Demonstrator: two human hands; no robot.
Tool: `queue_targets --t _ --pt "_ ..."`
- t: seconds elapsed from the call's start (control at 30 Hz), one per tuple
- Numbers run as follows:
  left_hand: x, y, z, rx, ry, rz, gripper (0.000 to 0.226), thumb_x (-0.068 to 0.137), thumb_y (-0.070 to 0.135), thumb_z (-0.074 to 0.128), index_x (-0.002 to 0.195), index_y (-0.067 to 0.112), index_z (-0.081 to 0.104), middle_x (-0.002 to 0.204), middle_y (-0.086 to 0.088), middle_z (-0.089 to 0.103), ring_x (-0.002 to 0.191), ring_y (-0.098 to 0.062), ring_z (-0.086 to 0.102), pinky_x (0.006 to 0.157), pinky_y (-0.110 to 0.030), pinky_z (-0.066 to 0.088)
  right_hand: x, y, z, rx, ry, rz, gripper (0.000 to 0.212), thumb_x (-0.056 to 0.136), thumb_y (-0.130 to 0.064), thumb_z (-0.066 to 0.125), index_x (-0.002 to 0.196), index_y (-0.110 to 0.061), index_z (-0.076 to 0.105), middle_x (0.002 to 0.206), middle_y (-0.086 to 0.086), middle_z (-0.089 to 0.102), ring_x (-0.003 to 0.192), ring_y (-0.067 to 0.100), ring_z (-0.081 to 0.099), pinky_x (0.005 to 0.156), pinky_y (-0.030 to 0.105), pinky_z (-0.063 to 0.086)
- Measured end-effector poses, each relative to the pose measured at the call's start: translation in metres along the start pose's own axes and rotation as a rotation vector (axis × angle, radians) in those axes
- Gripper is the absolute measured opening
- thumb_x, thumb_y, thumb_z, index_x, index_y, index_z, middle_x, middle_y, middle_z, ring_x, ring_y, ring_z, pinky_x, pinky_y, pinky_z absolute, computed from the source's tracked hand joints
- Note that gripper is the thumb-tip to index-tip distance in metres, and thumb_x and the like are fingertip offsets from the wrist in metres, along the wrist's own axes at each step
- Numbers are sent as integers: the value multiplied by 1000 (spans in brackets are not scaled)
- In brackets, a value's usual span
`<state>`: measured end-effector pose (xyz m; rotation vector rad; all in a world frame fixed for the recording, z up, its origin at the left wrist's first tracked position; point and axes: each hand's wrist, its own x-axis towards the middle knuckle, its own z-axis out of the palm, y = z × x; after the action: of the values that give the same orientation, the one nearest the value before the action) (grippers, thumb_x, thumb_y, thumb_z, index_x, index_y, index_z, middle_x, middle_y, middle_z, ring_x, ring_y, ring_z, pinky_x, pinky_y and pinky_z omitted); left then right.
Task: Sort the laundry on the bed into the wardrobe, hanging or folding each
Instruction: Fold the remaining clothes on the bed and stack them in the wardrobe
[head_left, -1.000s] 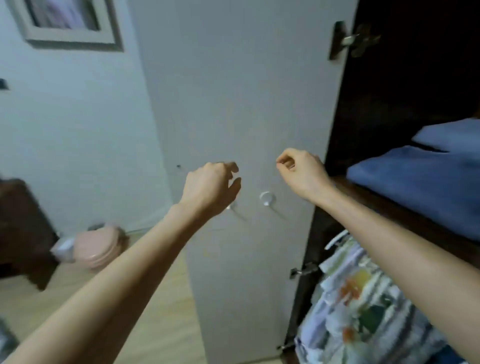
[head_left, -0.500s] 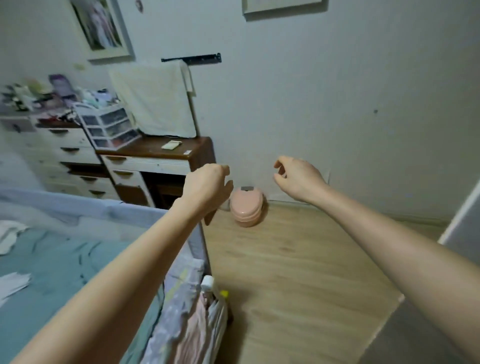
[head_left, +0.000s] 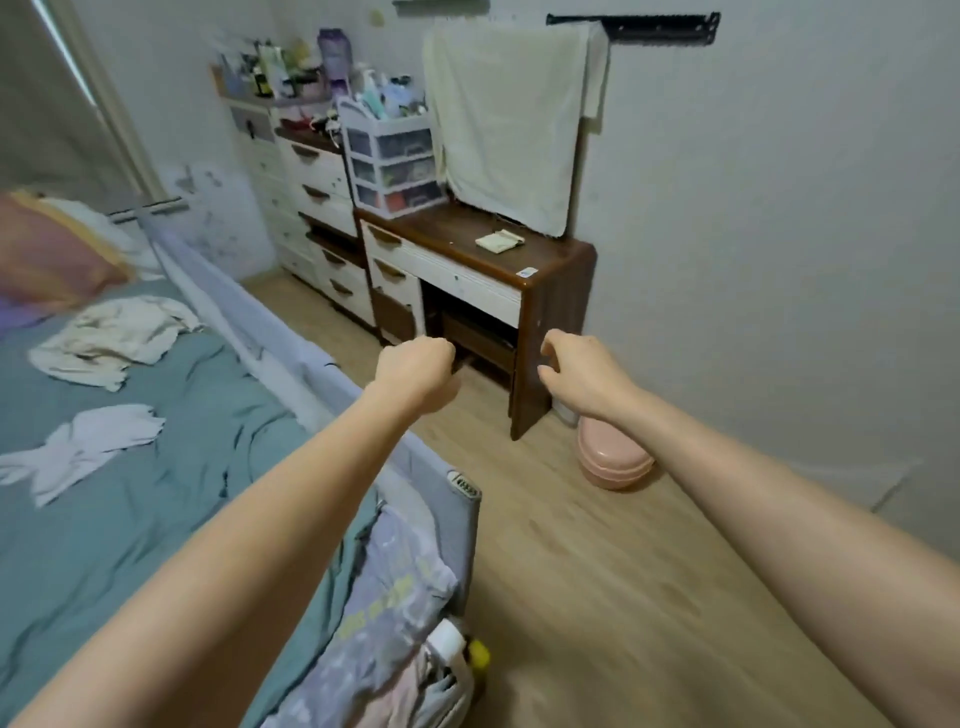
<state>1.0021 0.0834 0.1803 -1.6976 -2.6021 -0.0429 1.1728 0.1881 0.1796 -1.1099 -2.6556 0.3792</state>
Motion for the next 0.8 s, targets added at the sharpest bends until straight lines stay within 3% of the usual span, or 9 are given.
queue_targets --t 0.17,0.3,0.47,0.63,0.8 --pt "80 -27 18 16 -61 -189 28 96 31 45 114 14 58 109 -8 63 97 -29 60 67 -33 38 123 11 25 -29 -167 -184 19 94 -22 47 110 -15 54 98 5 62 85 23 60 74 42 54" --pt "117 -70 35 34 -81 -372 22 94 25 46 105 10 58 108 -9 63 99 -30 60 68 -32 38 215 -9 55 -29 -281 -345 20 94 -23 48 111 -14 54 98 6 63 85 23 60 74 44 55" --pt "174 -153 49 27 -43 -581 23 94 29 49 106 13 60 108 -9 62 97 -31 60 67 -31 38 328 -58 96 -56 -290 -542 22 94 -22 47 113 -12 53 101 9 62 89 26 60 72 39 52" --pt "225 -227 54 -13 -35 -764 28 94 30 48 115 16 60 114 -8 63 101 -31 61 68 -32 38 431 -116 132 -50 -349 -649 25 92 -26 48 112 -13 55 106 10 63 93 29 61 79 45 54" --pt "220 -288 61 -57 -127 -982 36 95 35 49 124 15 57 123 -10 61 112 -32 58 84 -34 44 502 -194 172 -24 -391 -826 28 90 -27 49 113 -12 56 110 11 64 100 32 59 83 42 51"
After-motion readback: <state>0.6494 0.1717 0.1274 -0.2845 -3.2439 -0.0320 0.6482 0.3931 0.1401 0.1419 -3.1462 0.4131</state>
